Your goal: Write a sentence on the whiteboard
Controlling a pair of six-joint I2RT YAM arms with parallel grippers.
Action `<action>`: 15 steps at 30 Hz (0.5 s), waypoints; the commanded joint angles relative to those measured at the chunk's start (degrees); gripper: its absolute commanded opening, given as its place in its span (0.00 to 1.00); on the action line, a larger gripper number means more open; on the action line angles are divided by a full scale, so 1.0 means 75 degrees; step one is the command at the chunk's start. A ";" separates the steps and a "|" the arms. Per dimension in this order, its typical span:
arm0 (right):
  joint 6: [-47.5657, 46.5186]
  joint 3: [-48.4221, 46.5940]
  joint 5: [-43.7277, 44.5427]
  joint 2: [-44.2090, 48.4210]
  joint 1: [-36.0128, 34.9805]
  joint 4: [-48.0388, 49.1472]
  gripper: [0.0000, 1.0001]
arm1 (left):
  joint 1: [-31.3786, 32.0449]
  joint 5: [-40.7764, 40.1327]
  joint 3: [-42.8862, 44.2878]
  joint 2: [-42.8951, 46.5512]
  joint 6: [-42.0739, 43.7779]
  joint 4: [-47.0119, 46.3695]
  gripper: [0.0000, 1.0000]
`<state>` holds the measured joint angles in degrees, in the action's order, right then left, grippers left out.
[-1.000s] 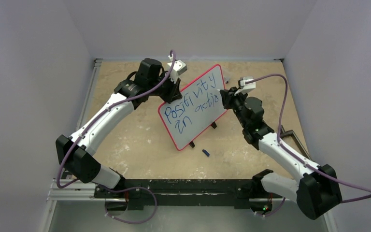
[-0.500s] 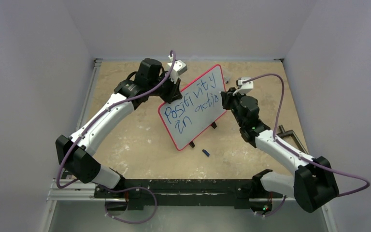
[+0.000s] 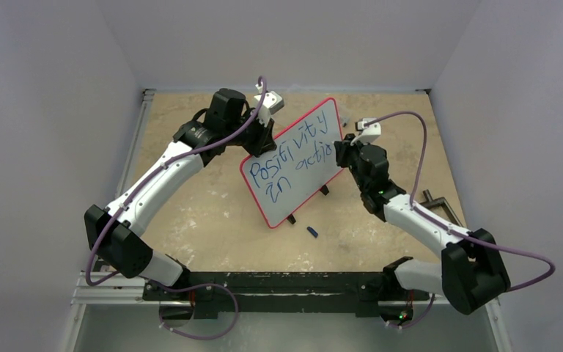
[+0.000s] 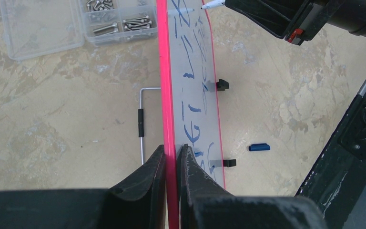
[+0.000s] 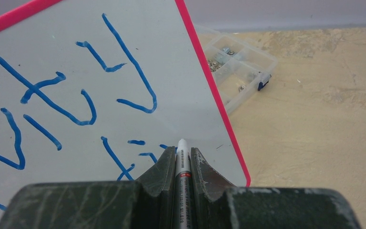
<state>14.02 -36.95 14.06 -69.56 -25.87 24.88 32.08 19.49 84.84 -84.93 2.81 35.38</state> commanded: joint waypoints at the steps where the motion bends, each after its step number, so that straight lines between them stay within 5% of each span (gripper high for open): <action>1: -0.0001 -0.0286 0.0119 -0.0100 0.0039 0.0355 0.00 | 0.0106 -0.0214 -0.0177 -0.0035 0.0909 0.0659 0.00; 15: 0.0092 -0.0092 0.0000 -0.0533 0.0062 0.0478 0.00 | 0.0131 -0.0280 -0.0191 -0.0012 0.0931 0.0658 0.00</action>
<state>14.02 -37.28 14.09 -72.82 -25.34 25.47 32.08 19.07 84.84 -84.93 2.81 35.53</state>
